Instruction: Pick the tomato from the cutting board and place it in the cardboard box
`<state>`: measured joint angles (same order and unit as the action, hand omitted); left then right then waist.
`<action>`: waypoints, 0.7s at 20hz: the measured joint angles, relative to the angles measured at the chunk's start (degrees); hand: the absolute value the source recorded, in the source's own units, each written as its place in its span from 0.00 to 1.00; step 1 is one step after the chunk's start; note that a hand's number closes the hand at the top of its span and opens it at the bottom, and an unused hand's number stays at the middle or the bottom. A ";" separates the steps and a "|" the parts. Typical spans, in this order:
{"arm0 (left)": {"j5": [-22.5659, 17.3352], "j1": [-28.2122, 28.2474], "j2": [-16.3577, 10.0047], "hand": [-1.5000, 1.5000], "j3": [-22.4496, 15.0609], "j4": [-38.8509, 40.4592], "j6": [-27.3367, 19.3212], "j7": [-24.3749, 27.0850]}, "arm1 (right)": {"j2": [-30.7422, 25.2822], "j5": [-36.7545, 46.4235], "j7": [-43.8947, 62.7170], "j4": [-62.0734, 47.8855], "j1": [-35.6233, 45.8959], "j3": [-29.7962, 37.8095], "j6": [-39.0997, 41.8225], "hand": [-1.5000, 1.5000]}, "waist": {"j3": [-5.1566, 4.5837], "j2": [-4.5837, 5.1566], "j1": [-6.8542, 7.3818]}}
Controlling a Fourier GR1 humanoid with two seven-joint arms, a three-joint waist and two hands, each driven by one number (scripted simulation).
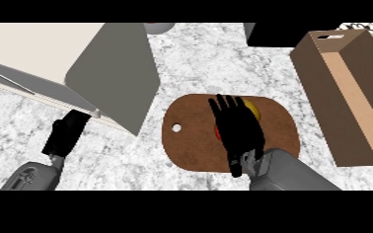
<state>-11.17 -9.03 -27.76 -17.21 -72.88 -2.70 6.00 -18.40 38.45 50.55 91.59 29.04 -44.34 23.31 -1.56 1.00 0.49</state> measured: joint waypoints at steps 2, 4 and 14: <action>-0.16 -0.26 -0.05 0.50 -0.11 0.20 0.42 0.12 | 1.07 0.43 0.10 -1.18 0.06 -0.09 -0.33 0.00 | -0.02 0.01 0.13; -0.12 -0.31 -0.09 0.50 -0.22 0.29 0.48 0.22 | 1.13 1.19 -0.07 -2.28 -0.50 -0.43 -0.77 0.00 | -0.01 -0.01 0.13; -0.15 -0.57 -0.12 0.50 -0.42 0.69 0.36 0.84 | 0.50 3.16 -2.32 -7.20 -1.40 0.62 -3.16 0.00 | 0.01 0.00 0.23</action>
<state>-11.32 -9.60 -27.89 -17.63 -72.19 -2.34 6.84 -17.90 41.61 48.23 84.39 27.64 -43.72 20.15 -1.55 1.01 0.73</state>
